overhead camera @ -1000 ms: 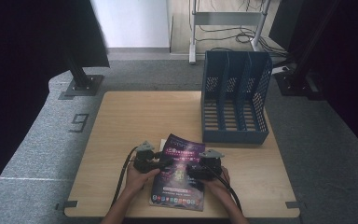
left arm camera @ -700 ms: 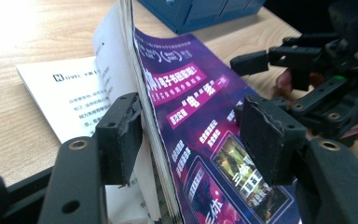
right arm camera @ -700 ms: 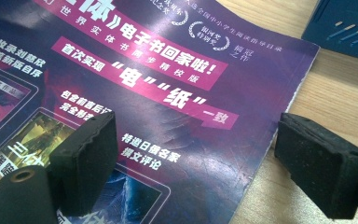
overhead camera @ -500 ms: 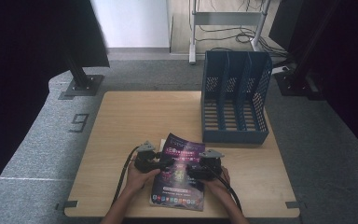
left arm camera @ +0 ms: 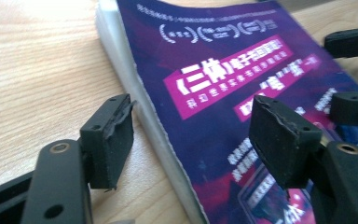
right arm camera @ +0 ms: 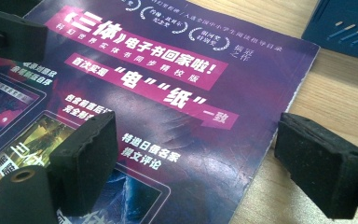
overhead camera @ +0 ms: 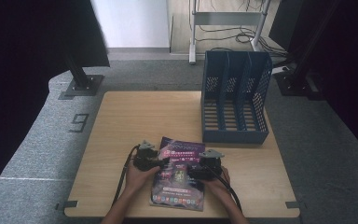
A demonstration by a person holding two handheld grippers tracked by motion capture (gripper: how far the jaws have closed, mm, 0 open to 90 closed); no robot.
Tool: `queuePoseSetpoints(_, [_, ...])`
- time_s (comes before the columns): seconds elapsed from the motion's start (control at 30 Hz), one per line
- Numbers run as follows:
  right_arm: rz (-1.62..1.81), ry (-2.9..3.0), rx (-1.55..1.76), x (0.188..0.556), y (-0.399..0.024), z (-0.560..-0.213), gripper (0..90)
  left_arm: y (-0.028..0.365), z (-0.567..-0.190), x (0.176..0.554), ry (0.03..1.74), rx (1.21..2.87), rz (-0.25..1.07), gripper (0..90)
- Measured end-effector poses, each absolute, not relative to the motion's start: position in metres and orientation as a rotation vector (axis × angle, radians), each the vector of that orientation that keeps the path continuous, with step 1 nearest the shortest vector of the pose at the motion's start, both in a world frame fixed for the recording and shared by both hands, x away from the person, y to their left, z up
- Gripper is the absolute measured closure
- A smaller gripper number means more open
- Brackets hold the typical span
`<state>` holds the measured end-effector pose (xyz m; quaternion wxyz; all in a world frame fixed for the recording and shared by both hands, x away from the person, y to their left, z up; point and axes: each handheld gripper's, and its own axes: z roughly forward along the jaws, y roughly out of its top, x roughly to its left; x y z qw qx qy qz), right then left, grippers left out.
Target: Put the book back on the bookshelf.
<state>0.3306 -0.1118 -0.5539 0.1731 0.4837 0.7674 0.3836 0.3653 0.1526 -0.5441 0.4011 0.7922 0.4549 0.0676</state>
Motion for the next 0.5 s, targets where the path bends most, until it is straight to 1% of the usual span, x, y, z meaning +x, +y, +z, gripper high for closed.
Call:
queuePoseSetpoints(0.17, [1.088,2.177,1.372,0.331,-0.112,-0.554,13.3,0.149,-0.544,0.366,1.148,1.996,0.148,28.6])
queuePoseSetpoints(0.33, [1.088,2.179,1.369,0.331,-0.112,-0.554,13.2,0.152,-0.541,0.366,1.15,1.973,0.127,29.6])
queuePoseSetpoints(0.4, [1.087,2.183,1.366,0.331,-0.112,-0.554,13.1,0.153,-0.537,0.364,1.127,1.953,0.126,31.1])
queuePoseSetpoints(0.5, [1.087,2.184,1.366,0.331,-0.112,-0.554,13.1,0.156,-0.528,0.362,1.074,1.896,0.049,35.1])
